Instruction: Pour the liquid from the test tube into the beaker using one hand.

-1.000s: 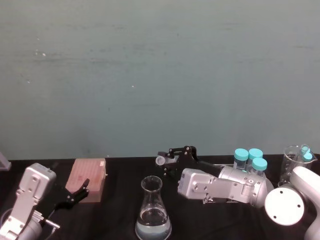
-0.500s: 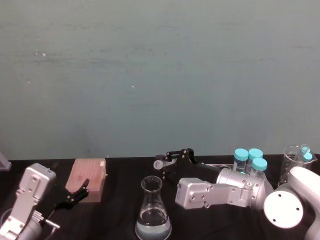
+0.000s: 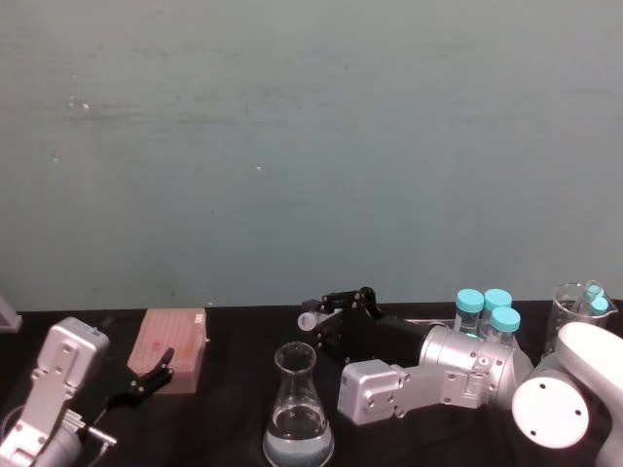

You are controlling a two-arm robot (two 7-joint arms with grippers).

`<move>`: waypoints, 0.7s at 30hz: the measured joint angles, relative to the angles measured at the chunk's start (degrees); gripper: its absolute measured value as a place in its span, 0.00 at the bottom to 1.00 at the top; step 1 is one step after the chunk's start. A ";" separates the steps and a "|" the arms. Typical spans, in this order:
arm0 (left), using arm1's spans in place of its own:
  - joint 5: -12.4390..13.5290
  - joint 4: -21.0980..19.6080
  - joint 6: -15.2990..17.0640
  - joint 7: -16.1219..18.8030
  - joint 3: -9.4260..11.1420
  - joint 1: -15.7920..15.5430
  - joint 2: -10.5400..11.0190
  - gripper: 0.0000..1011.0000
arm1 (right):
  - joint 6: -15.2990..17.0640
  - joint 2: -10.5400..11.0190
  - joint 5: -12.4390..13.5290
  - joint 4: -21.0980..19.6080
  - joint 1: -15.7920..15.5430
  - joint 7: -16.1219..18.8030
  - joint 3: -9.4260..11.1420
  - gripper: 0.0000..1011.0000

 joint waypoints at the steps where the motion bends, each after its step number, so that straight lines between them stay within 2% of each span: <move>1: 0.00 0.00 0.00 0.00 0.00 0.00 0.00 0.99 | -0.03 0.04 -0.17 -0.05 0.01 -0.10 -0.08 0.22; 21: 0.00 0.00 0.00 0.00 0.00 0.00 0.00 0.99 | 0.00 1.46 -4.90 -1.30 0.60 -2.54 -1.80 0.22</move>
